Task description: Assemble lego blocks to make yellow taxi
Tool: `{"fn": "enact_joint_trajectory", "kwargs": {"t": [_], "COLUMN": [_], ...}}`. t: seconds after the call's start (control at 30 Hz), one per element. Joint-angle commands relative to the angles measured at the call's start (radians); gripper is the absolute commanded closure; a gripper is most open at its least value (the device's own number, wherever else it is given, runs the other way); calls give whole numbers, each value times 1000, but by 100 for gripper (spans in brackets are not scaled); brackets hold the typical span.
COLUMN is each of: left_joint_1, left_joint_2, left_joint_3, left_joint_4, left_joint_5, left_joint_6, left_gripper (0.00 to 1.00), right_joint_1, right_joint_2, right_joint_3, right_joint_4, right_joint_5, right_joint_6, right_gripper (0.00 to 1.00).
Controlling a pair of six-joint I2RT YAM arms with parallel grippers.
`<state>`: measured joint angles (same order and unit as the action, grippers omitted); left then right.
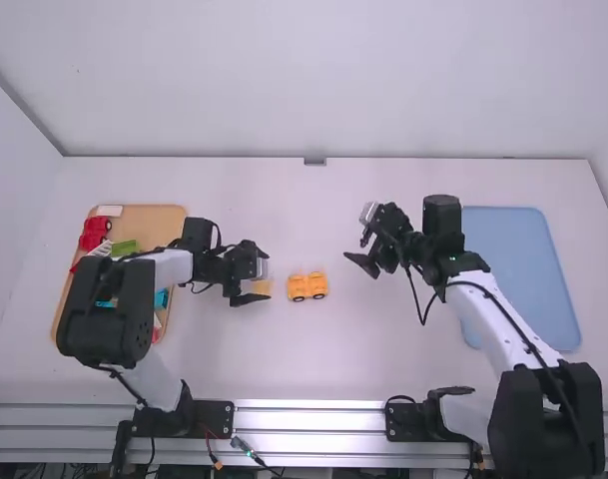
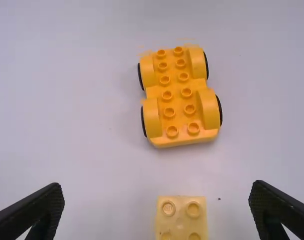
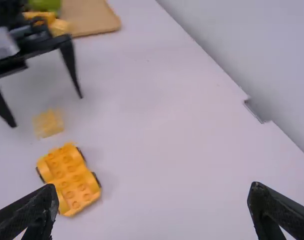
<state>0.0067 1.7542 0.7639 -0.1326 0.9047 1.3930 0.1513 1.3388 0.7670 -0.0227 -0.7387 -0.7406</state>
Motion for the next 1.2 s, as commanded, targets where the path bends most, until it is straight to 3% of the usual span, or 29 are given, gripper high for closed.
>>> {"fn": "enact_joint_trajectory", "kwargs": {"t": [0.0,0.23,0.47,0.7,0.93,1.17], "left_joint_1": [20,33,31,40,39,47], "left_joint_2": [30,129,176,176,176,176], "left_joint_3": [-19,22,42,20,14,-3], "left_joint_4": [7,-8,-77,26,32,39], "left_joint_5": [79,102,97,44,31,14], "left_joint_6": [-16,-12,108,23,17,17], "left_gripper": [1,1,1,0,33,33], "right_joint_1": [13,27,18,33,60,121], "right_joint_2": [5,130,345,473,485,486], "right_joint_3": [-85,-149,-93,-50,-46,-46], "right_joint_4": [62,178,179,179,177,180], "right_joint_5": [-113,-164,-313,-391,-375,-279], "right_joint_6": [-78,-93,-273,-338,-342,-341], "right_gripper": [1,1,1,1,1,1]}}
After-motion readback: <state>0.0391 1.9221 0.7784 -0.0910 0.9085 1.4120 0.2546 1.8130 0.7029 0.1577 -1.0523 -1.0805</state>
